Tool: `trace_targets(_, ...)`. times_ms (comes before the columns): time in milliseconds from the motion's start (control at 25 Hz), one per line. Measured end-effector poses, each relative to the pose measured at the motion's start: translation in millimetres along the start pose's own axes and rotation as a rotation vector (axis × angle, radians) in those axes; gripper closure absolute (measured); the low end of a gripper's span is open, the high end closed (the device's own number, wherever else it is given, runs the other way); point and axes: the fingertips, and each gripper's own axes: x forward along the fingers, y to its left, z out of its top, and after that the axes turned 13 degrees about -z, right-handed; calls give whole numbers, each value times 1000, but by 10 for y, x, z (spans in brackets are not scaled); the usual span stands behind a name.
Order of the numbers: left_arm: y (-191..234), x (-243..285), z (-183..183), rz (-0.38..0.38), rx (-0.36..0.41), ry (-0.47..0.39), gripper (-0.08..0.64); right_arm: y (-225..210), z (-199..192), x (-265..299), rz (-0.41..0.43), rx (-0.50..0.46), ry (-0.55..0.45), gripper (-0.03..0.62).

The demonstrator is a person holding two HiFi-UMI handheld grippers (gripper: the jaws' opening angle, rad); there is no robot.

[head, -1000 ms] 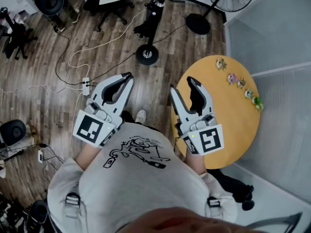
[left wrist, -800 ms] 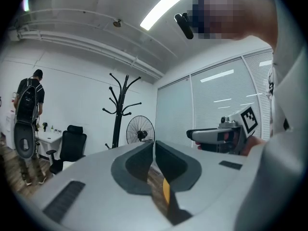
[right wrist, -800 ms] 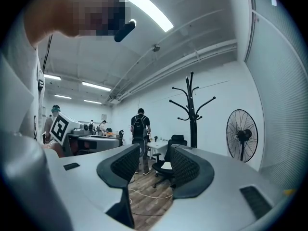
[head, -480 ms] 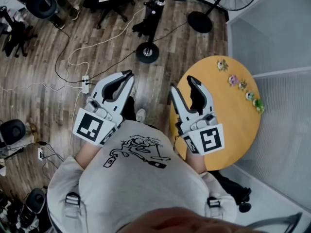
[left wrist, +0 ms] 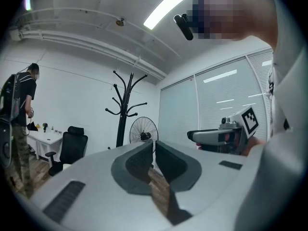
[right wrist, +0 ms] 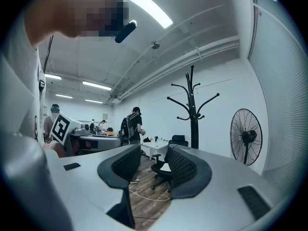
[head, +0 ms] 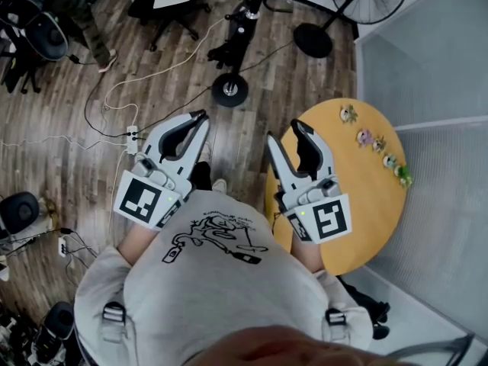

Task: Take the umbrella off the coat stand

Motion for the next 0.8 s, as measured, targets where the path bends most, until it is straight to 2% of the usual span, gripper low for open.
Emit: trace_targets(800,1168,310,291,-34,5,-17,538,-10,221,1197,-16,-37,13,399)
